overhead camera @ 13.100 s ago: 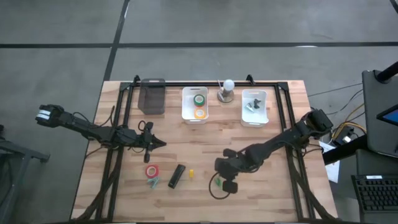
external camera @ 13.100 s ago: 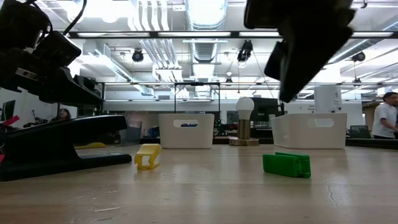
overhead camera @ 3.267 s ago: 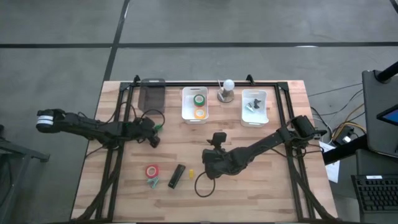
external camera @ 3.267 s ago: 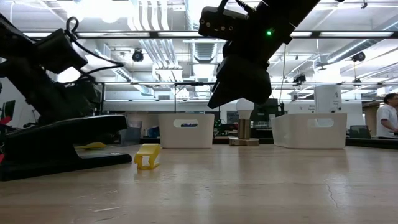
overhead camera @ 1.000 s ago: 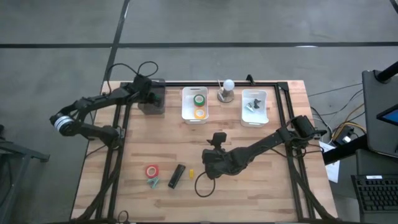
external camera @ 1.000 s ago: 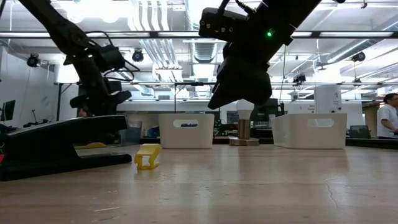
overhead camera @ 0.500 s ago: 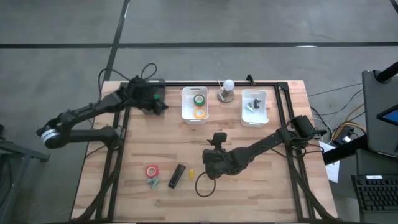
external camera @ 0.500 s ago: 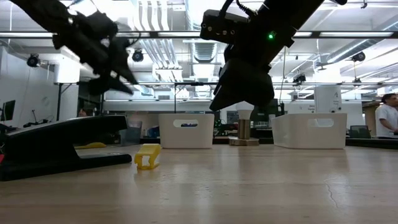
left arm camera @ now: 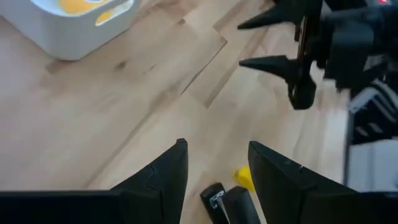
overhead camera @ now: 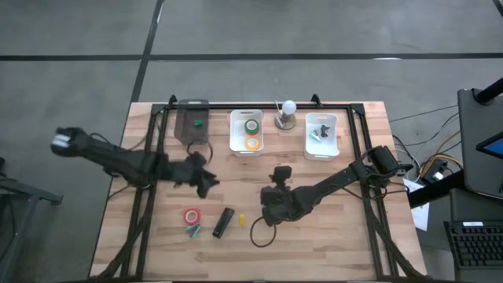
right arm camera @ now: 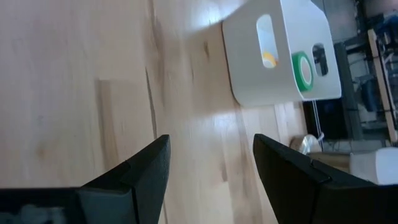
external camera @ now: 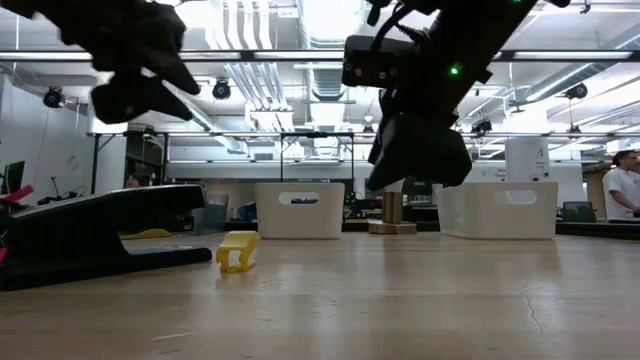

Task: Pick and place Stapler, Stapler remover, tape
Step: Put the black stapler into the black bin, then put the yellow stapler into the black bin

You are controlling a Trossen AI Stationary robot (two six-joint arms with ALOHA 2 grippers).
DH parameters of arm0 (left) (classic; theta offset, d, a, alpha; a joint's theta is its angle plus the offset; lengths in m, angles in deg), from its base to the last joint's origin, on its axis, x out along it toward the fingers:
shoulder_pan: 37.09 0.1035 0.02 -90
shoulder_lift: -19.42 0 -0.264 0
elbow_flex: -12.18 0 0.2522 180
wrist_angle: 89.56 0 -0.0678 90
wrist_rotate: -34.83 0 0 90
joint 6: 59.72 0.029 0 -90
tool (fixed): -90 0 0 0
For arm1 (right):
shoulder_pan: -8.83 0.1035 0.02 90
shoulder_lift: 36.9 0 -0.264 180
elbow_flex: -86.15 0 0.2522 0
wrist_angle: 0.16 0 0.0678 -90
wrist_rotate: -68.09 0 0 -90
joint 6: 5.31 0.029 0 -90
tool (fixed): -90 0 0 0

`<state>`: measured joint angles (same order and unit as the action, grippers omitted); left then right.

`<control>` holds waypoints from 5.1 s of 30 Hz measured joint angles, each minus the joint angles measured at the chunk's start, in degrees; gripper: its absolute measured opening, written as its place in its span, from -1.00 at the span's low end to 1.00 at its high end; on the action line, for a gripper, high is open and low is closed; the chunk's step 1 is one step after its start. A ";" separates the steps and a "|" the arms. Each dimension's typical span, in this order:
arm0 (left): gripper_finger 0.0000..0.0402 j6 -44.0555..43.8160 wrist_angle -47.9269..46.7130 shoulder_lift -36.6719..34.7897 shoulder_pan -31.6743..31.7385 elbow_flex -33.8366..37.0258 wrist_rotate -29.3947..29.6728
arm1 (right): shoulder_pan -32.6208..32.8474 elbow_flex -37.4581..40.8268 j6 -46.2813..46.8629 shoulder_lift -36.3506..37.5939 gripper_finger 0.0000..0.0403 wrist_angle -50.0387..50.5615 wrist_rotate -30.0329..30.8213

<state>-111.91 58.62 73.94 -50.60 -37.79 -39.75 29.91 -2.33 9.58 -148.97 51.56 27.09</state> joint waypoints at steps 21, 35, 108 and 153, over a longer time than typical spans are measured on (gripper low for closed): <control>-0.11 -16.11 9.00 23.82 -16.54 -2.80 10.14 | -0.09 0.00 1.27 0.00 0.12 0.62 0.50; 0.31 -15.35 7.45 33.83 -16.54 -8.37 5.72 | -0.09 0.00 1.61 0.00 0.12 0.47 0.48; -0.31 28.88 -5.96 10.80 60.06 -8.33 3.46 | 0.00 -0.02 1.43 0.04 0.12 -1.32 0.02; -0.14 34.52 -6.39 9.35 49.94 -8.44 4.52 | 0.00 0.00 1.43 0.03 0.12 -1.39 0.00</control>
<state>-77.39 52.23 83.29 -0.66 -46.23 -35.23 29.91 -2.33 11.01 -148.95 50.18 27.09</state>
